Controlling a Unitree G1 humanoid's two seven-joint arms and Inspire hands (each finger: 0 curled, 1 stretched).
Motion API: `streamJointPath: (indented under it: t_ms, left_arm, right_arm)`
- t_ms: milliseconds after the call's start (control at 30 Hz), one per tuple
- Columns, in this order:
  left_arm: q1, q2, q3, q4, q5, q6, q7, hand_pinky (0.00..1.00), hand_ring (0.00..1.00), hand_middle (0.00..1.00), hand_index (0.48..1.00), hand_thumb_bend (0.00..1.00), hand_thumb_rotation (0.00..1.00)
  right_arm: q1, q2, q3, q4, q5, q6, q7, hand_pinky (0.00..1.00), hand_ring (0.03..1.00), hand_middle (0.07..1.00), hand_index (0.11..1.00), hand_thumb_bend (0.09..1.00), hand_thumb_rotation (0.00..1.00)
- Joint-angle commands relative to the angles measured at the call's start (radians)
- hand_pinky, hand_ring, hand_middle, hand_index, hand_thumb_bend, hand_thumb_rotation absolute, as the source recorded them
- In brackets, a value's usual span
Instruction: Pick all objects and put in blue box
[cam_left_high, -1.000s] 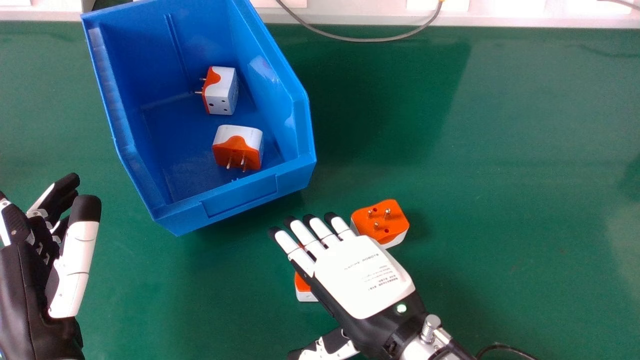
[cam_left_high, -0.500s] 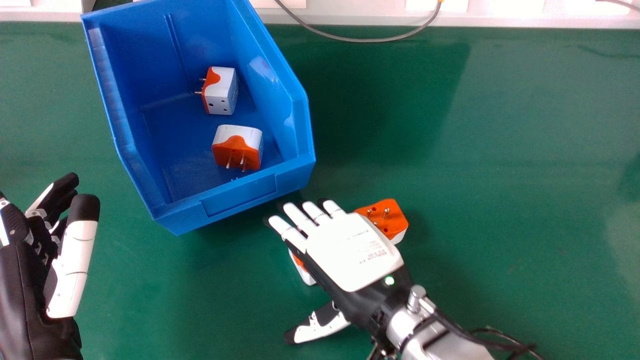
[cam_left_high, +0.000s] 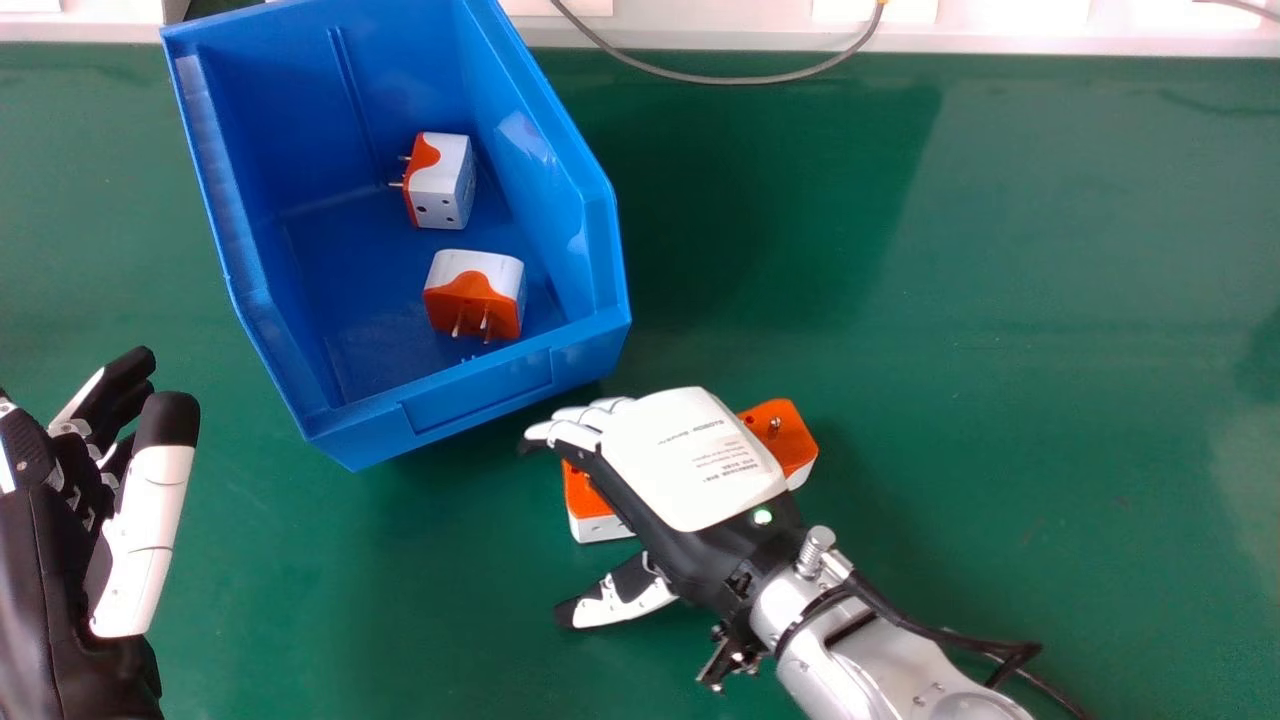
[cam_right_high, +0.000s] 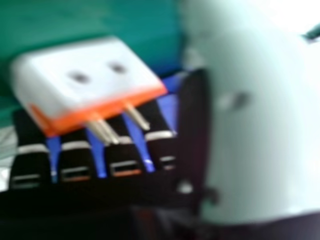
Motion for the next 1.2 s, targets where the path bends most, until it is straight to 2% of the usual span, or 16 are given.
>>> streamJointPath:
  t_ms: [0,100,200,333,533,667,933,1033,1167]
  left_arm:
    - [0.005,0.008,0.007,-0.028,-0.004,-0.014,-0.002,0.79,0.83,0.82,0.821,0.98,0.77]
    - [0.005,0.008,0.008,-0.031,-0.002,-0.012,-0.004,0.79,0.83,0.82,0.821,0.97,0.77]
    - [0.009,0.005,0.006,-0.040,0.003,-0.009,-0.003,0.79,0.83,0.82,0.821,0.97,0.77]
    - [0.010,0.007,0.007,-0.044,0.003,-0.005,-0.003,0.79,0.83,0.82,0.821,0.97,0.77]
    - [0.011,0.007,0.007,-0.048,0.010,-0.003,-0.002,0.79,0.83,0.82,0.821,0.97,0.77]
    - [0.015,0.006,0.006,-0.054,0.012,0.000,-0.002,0.79,0.83,0.82,0.821,0.97,0.77]
    - [0.013,0.007,0.008,-0.050,0.008,0.001,-0.004,0.78,0.83,0.82,0.820,0.97,0.76]
    - [0.015,0.005,0.007,-0.055,0.009,0.003,-0.003,0.78,0.83,0.82,0.820,0.97,0.76]
    - [0.017,0.003,0.006,-0.059,0.008,0.006,-0.003,0.78,0.83,0.82,0.820,0.97,0.77]
  right_arm:
    - [0.004,-0.019,0.001,0.023,0.010,0.006,0.044,0.38,0.494,0.562,0.611,0.474,0.00]
    - [0.007,-0.034,-0.002,-0.003,0.032,-0.006,0.080,0.33,0.444,0.524,0.585,0.484,0.00]
    - [0.013,-0.042,-0.007,-0.022,0.049,-0.021,0.094,0.33,0.425,0.509,0.575,0.490,0.00]
    - [0.022,-0.037,-0.012,-0.043,0.061,-0.017,0.111,0.32,0.402,0.488,0.564,0.497,0.00]
    - [0.041,-0.032,-0.016,-0.075,0.075,-0.004,0.124,0.28,0.399,0.510,0.504,0.505,0.00]
    - [0.056,-0.032,-0.024,-0.103,0.086,-0.002,0.141,0.27,0.397,0.513,0.498,0.506,0.00]
    - [0.132,-0.049,-0.050,-0.275,0.103,0.024,0.220,0.24,0.392,0.518,0.489,0.507,0.00]
    - [0.177,-0.061,-0.061,-0.372,0.114,0.026,0.248,0.25,0.389,0.512,0.505,0.505,0.00]
    - [0.231,-0.079,-0.084,-0.484,0.144,0.003,0.266,0.32,0.405,0.505,0.535,0.502,0.00]
